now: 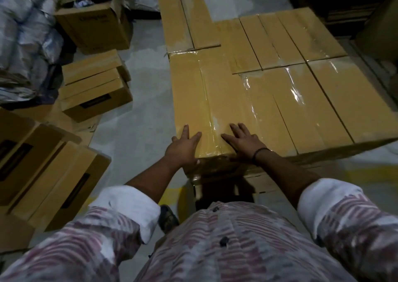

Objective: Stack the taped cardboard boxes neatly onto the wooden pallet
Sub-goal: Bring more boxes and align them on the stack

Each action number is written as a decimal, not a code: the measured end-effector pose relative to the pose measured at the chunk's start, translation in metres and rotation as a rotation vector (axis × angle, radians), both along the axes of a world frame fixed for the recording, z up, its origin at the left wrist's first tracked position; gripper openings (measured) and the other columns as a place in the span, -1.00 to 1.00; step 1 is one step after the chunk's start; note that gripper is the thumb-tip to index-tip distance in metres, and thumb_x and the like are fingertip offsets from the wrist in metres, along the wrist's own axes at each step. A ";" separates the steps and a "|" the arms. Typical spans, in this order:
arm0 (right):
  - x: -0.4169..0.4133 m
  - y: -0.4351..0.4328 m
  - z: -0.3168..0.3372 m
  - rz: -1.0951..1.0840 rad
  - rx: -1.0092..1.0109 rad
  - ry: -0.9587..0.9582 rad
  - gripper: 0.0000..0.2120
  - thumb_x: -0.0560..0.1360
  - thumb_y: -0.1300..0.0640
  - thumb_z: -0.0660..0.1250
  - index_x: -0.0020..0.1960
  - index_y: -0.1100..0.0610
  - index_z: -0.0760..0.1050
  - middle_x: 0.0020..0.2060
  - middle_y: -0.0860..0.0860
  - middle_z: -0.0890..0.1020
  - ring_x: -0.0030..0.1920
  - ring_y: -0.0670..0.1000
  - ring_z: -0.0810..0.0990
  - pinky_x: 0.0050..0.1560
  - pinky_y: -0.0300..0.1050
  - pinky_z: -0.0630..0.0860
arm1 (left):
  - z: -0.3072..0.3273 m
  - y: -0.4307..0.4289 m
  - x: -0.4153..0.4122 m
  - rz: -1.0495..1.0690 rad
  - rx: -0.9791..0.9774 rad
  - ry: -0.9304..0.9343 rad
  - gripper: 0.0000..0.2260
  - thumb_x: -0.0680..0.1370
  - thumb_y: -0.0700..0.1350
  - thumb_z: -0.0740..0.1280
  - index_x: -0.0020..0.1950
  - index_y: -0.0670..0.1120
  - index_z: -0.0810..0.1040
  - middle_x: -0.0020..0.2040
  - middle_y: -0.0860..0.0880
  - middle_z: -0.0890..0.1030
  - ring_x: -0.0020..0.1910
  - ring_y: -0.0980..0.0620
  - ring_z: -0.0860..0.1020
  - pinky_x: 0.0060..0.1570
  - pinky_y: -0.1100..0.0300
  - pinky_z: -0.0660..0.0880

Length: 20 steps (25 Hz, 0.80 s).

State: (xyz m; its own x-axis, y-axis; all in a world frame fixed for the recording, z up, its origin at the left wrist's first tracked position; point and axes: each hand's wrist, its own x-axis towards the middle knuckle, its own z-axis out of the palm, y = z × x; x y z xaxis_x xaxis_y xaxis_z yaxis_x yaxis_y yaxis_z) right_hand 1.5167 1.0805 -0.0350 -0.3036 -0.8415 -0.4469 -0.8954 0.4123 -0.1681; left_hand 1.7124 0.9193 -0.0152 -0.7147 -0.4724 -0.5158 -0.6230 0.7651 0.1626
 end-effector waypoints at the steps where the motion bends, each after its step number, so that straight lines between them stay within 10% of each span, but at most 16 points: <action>1: 0.000 0.001 0.001 -0.007 -0.011 0.016 -0.16 0.47 -0.12 0.46 0.59 -0.18 0.04 0.62 0.03 -0.17 0.59 0.21 -0.21 0.46 0.40 0.21 | 0.001 0.000 0.000 -0.004 -0.006 0.010 -0.05 0.45 0.16 0.54 0.65 0.21 -0.02 0.67 -0.08 -0.21 0.51 -0.46 0.16 0.32 -0.26 0.46; 20: 0.003 -0.014 0.003 -0.048 -0.056 0.045 -0.24 0.48 -0.05 0.47 0.56 -0.16 0.16 0.61 0.00 -0.03 0.59 0.15 -0.11 0.43 0.35 0.25 | -0.003 -0.011 0.002 0.026 -0.018 0.054 -0.12 0.49 0.14 0.52 0.65 0.20 0.04 0.68 -0.06 -0.14 0.53 -0.44 0.13 0.36 -0.27 0.41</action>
